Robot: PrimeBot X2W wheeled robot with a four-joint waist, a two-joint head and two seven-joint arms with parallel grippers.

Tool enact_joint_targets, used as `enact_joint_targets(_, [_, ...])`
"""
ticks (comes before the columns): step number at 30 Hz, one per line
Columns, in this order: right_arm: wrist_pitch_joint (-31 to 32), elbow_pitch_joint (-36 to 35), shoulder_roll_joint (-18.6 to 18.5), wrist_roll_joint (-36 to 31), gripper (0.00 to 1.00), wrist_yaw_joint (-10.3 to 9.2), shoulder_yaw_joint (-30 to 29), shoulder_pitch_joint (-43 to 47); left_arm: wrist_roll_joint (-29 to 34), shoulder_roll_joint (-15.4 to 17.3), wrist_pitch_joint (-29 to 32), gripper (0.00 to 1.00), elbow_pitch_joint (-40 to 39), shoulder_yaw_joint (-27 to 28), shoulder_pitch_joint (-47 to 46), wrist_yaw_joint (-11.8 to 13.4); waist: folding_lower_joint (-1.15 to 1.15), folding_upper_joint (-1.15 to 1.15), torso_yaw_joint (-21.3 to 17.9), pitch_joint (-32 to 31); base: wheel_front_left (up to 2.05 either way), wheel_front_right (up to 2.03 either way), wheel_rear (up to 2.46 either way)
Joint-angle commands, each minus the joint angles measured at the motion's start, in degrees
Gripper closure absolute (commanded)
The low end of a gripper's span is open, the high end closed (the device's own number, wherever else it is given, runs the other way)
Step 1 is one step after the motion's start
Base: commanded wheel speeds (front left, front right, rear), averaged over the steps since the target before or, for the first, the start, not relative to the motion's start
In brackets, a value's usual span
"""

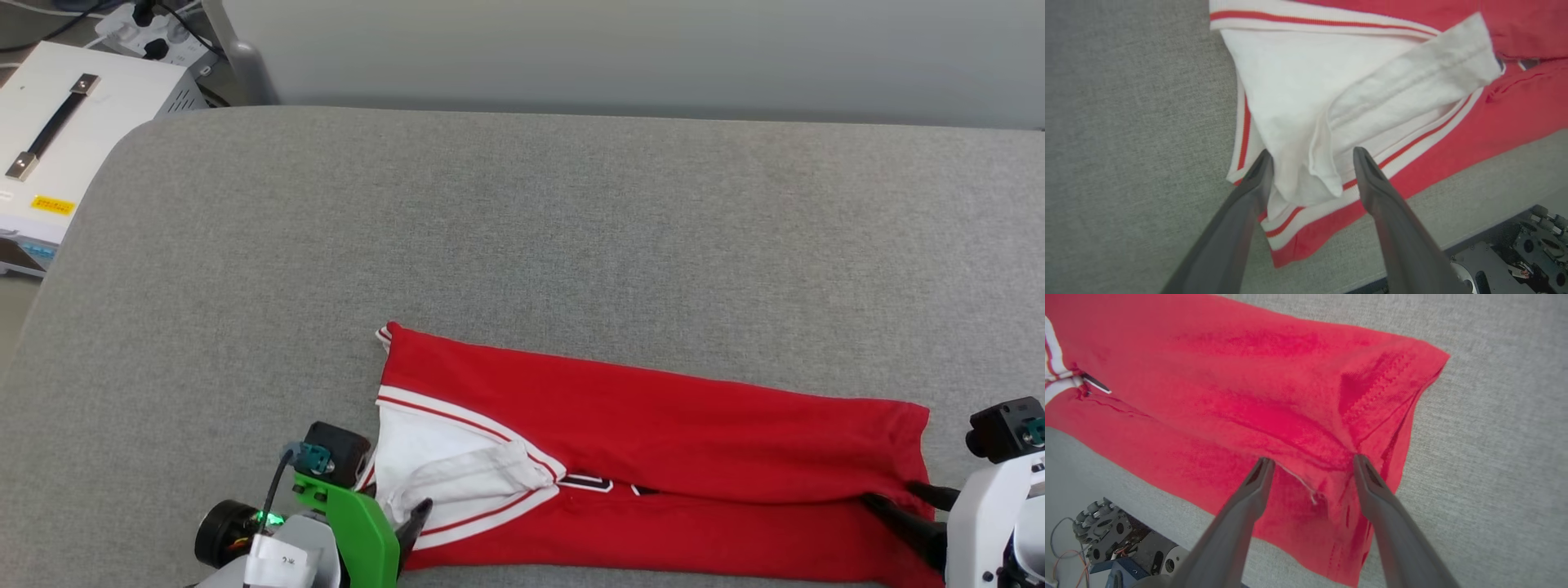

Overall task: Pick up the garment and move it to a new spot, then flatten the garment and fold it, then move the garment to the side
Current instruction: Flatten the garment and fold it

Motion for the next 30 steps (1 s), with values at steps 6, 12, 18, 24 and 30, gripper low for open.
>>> enact_joint_targets(6, [3.62,-3.00,0.20,0.84,0.00,-0.04,-4.32,1.86,-1.69,-0.88,-5.55,0.00,-1.52,3.72,0.86,1.91,0.00,0.00,-0.27,-3.21,0.00,0.00,0.00])
enact_joint_targets(12, [9.11,-5.33,5.22,-2.46,0.00,-0.04,-13.25,3.53,0.60,-1.89,-14.84,0.00,-3.25,7.49,0.49,3.91,0.00,0.00,0.17,-3.89,0.00,0.00,0.00])
enact_joint_targets(18, [14.57,-4.41,14.52,-10.47,0.00,-0.04,-23.56,4.14,5.28,-2.77,-26.13,0.00,-2.15,9.84,0.53,5.40,0.00,0.00,0.61,-2.77,0.00,0.00,0.00])
enact_joint_targets(24, [18.31,-2.58,23.14,-19.77,0.00,-0.04,-30.74,3.14,10.77,-3.62,-30.28,0.00,-0.70,16.44,1.78,4.46,0.00,0.00,1.20,-1.13,0.00,0.00,0.00])
enact_joint_targets(30, [19.93,0.07,27.96,-25.58,0.00,-0.04,-35.60,2.22,20.56,-7.85,-30.34,0.00,-3.75,26.92,6.45,1.69,0.00,0.00,1.82,0.00,0.00,0.00,0.00])
